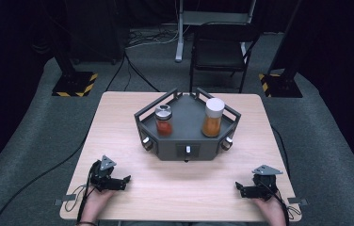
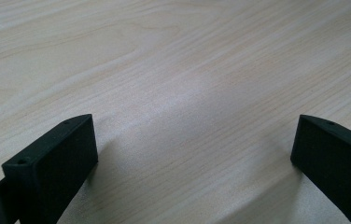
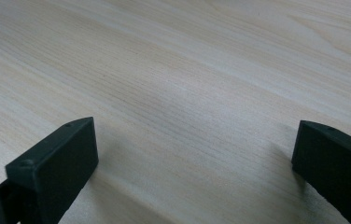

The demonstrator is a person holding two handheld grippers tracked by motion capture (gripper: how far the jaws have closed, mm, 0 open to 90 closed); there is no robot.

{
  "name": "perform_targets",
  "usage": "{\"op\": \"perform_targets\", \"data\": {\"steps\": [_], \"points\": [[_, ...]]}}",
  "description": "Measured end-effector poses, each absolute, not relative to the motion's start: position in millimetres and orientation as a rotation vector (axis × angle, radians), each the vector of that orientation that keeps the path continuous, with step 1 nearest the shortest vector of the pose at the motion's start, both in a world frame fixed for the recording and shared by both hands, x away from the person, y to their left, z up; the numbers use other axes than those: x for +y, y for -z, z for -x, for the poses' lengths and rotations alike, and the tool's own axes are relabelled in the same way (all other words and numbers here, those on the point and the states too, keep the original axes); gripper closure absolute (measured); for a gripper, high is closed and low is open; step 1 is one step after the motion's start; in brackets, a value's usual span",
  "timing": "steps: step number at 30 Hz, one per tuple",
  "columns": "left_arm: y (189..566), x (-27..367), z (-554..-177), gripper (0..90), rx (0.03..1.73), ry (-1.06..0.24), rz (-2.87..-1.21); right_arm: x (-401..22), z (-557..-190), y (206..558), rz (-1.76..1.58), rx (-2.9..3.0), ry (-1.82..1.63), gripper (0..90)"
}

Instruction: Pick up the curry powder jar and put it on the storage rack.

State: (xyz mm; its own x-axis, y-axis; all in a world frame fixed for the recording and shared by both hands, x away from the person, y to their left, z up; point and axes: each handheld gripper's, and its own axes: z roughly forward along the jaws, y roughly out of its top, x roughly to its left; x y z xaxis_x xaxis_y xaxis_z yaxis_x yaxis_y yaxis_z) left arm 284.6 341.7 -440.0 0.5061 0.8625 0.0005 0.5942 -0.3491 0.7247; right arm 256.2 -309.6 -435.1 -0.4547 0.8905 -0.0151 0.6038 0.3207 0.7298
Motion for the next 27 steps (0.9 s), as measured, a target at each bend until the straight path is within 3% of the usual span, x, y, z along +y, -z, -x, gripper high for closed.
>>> {"op": "perform_targets", "data": {"steps": [27], "points": [[440.0, 340.8, -283.8, 0.2, 1.194, -0.512, -2.071, -309.7, -256.1, 435.2, -1.324, 2.175, -0.933, 0.0]]}}
